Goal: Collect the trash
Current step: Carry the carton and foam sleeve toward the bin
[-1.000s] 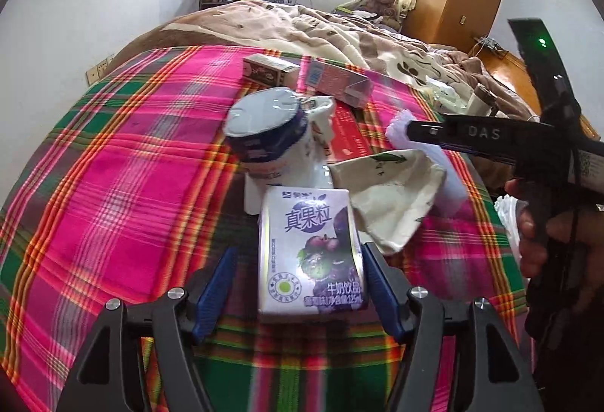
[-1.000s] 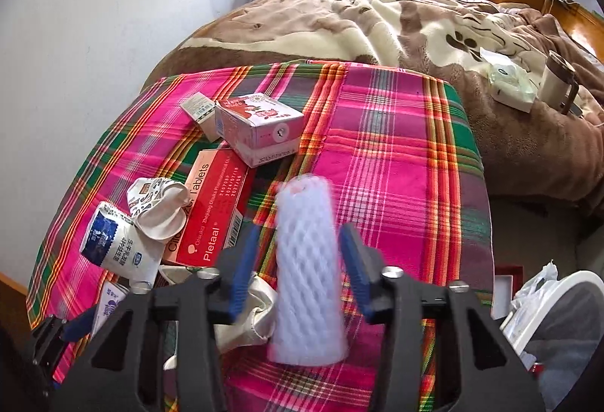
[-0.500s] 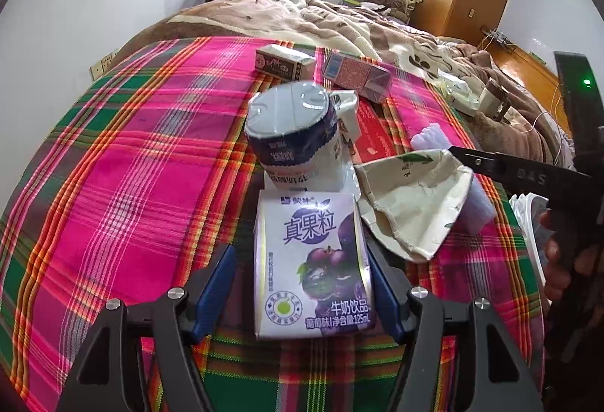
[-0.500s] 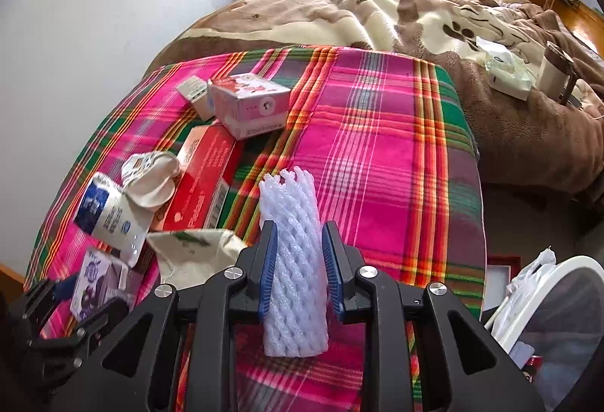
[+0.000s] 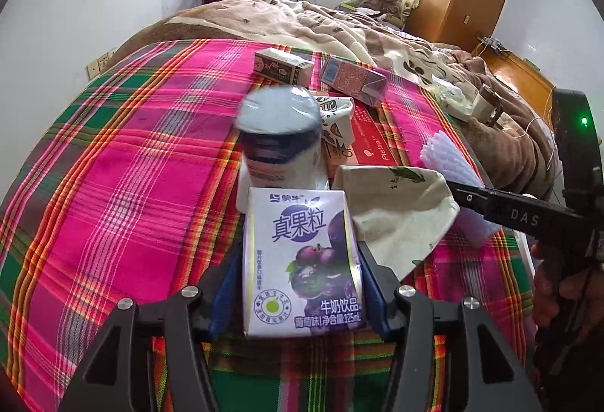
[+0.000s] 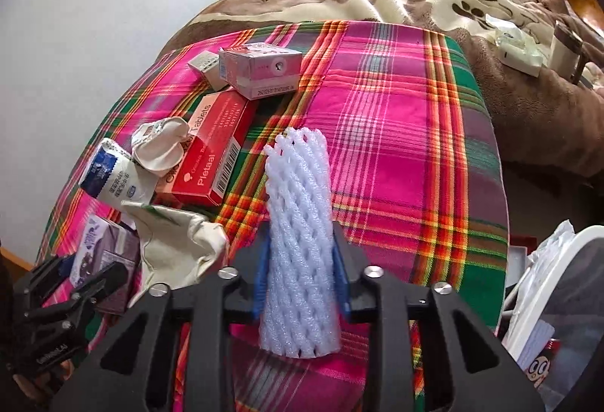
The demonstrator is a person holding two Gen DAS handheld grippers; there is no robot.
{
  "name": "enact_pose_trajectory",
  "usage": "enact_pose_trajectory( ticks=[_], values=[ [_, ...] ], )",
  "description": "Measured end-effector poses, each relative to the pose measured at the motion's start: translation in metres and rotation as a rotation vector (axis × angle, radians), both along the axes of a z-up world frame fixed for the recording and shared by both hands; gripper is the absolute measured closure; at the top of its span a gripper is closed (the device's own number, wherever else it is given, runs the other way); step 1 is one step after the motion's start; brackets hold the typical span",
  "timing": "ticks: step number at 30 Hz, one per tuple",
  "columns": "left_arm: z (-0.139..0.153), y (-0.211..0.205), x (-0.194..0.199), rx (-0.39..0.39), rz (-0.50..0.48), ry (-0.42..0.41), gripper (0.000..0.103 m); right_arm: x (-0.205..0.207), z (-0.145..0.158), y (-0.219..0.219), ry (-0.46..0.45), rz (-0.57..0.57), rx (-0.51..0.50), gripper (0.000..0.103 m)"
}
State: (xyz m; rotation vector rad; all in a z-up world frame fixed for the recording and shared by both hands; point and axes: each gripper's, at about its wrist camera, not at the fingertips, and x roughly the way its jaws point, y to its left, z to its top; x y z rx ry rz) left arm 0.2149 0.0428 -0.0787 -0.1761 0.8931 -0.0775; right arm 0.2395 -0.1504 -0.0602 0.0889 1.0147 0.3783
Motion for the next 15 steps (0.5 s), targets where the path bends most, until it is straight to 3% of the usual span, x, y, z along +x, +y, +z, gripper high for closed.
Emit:
enact_pose_trajectory(
  ticks=[15],
  values=[
    [0.038,-0.008,-0.03,-0.008,-0.03,-0.091,0.046,-0.044,0.041,-0.016,-0.13,-0.057,0.023,0.078]
  ],
)
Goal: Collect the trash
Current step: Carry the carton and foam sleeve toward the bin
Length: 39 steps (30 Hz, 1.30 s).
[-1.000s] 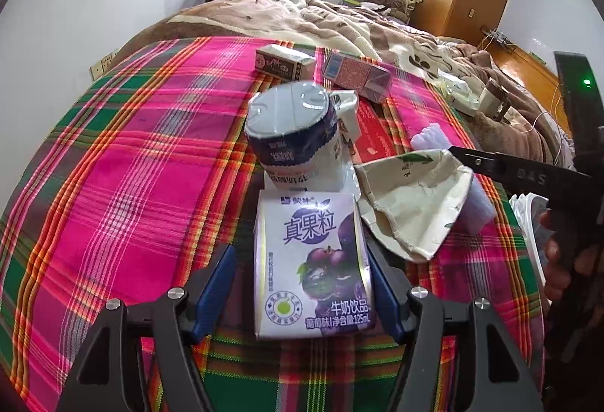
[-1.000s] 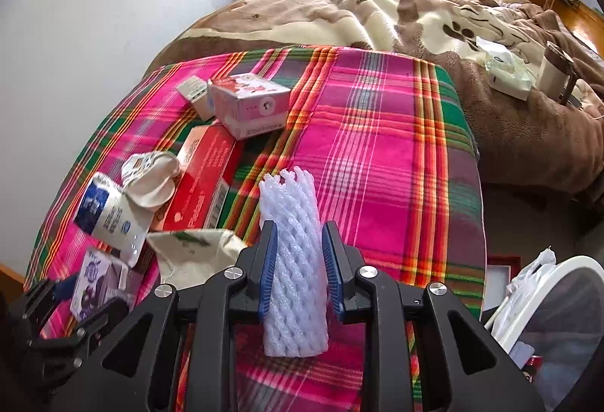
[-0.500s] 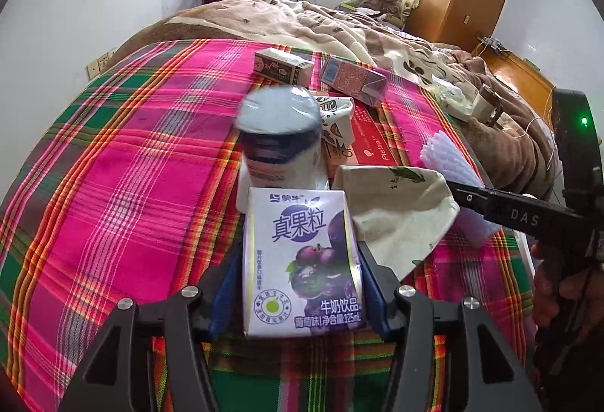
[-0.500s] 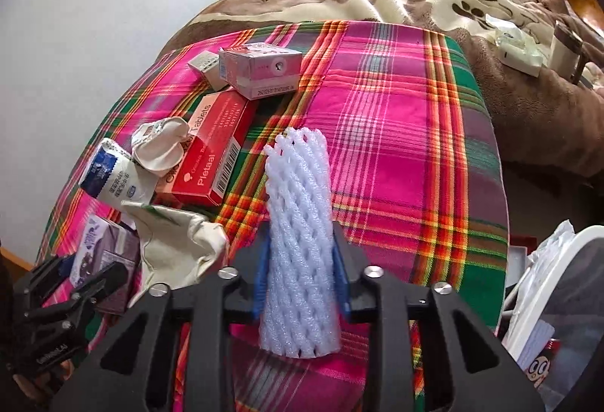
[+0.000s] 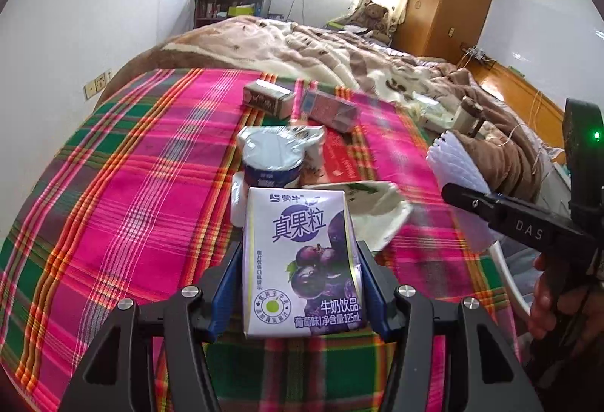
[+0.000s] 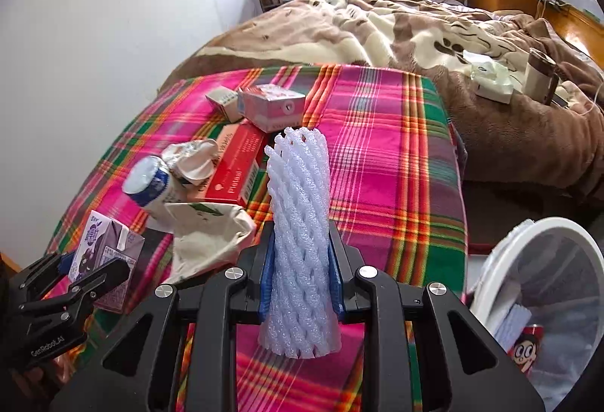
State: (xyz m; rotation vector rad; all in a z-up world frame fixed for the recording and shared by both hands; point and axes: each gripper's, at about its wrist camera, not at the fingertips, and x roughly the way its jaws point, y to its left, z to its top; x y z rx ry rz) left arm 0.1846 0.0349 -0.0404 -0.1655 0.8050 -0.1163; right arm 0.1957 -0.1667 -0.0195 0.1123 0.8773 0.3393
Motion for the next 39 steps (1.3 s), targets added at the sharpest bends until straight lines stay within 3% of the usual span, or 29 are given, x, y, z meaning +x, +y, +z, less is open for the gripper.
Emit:
enact_pose_trajectory(
  ticks=[11,21,39],
  values=[
    [0.034,-0.029,-0.026,0.005,-0.066,-0.083,0.046,-0.038,0.029,-0.02,-0.097,-0.045,0.016,0.078],
    [0.052,-0.071,-0.042,0.014,-0.167,-0.126,0.046,-0.073,0.042,-0.055,-0.16,-0.17,-0.001,0.078],
    [0.058,-0.175,-0.048,-0.008,-0.404,-0.152,0.046,-0.106,0.037,-0.131,-0.157,-0.391,-0.033,0.078]
  ],
)
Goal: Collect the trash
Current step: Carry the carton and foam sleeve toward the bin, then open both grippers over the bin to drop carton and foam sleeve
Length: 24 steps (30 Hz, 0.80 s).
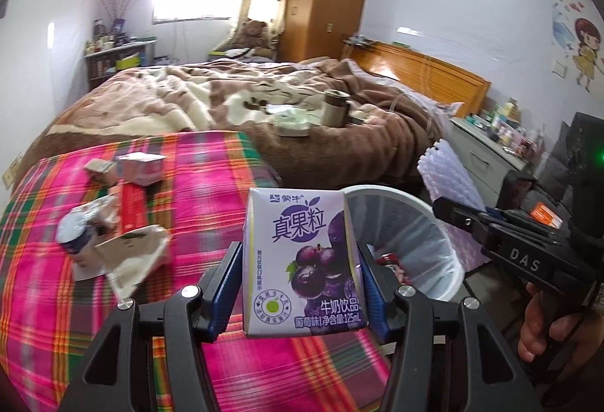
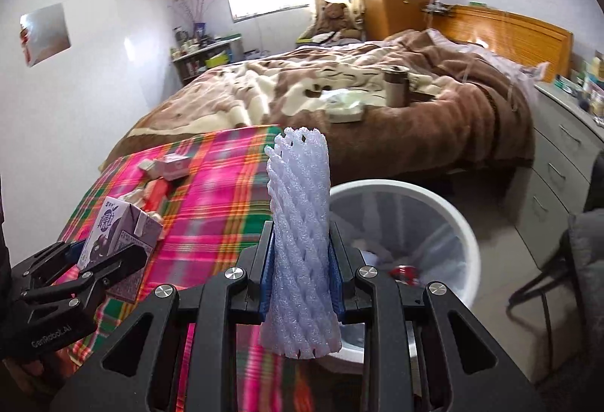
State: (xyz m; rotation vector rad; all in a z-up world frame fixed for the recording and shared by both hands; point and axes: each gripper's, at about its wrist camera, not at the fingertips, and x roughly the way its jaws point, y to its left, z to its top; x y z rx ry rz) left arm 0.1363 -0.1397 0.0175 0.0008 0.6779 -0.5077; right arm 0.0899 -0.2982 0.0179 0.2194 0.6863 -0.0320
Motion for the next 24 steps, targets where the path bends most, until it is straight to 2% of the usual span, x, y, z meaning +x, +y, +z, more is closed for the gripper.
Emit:
enact_pose_trajectory(
  ticks=[12,21,24],
  values=[
    [-0.008,-0.072,0.007,0.01,-0.141,-0.003,0.045,-0.004,-0.023,-0.047,0.07,-0.108,-0.003,0.078],
    [-0.022,-0.108,0.018,0.021,-0.199,0.023,0.045,0.001,-0.041,-0.067,0.133,-0.145,-0.012,0.078],
    [-0.026,-0.121,0.022,0.047,-0.209,0.012,0.045,0.004,-0.047,-0.071,0.154,-0.152,-0.006,0.078]
  ],
)
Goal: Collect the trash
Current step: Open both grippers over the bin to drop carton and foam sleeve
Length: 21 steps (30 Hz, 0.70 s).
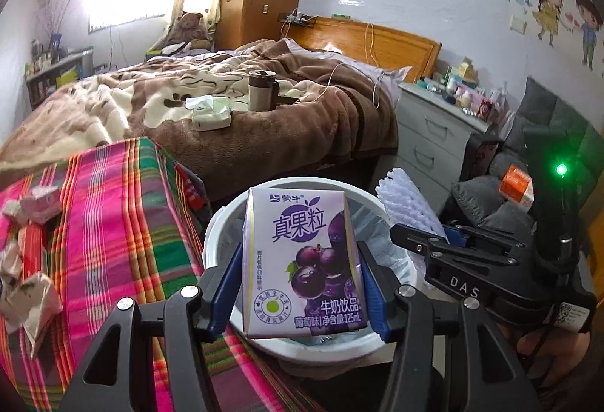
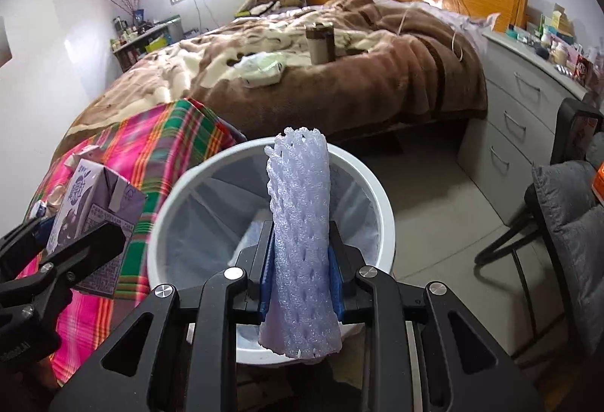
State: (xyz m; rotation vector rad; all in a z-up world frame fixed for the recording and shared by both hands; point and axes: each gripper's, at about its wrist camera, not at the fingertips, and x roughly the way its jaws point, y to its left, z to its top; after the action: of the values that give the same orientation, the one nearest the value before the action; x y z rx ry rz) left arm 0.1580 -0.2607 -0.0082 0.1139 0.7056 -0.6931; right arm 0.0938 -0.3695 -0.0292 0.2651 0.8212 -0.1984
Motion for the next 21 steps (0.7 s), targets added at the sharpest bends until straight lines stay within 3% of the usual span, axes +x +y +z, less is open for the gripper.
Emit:
enact_pose_trajectory(
  ticks=[3,6,8,10,21],
  values=[
    [-0.006,-0.007,0.008,-0.013,-0.014,0.041,0.046,0.003,-0.005,-0.005,0.024,-0.019,-0.007,0.077],
    [-0.011,-0.011,0.01,-0.001,-0.022,0.045,0.045,0.004,-0.01,-0.009,0.043,-0.023,0.006,0.068],
    [-0.011,-0.011,0.011,-0.006,-0.028,0.042,0.045,0.005,-0.013,-0.01,0.048,-0.021,0.012,0.039],
    [-0.01,-0.011,0.011,-0.016,-0.031,0.046,0.038,0.003,-0.012,-0.009,0.044,-0.024,0.01,0.031],
    [0.001,0.025,0.0,-0.042,0.018,0.025,0.038,-0.006,0.004,-0.003,-0.01,-0.036,-0.003,0.031]
  ],
)
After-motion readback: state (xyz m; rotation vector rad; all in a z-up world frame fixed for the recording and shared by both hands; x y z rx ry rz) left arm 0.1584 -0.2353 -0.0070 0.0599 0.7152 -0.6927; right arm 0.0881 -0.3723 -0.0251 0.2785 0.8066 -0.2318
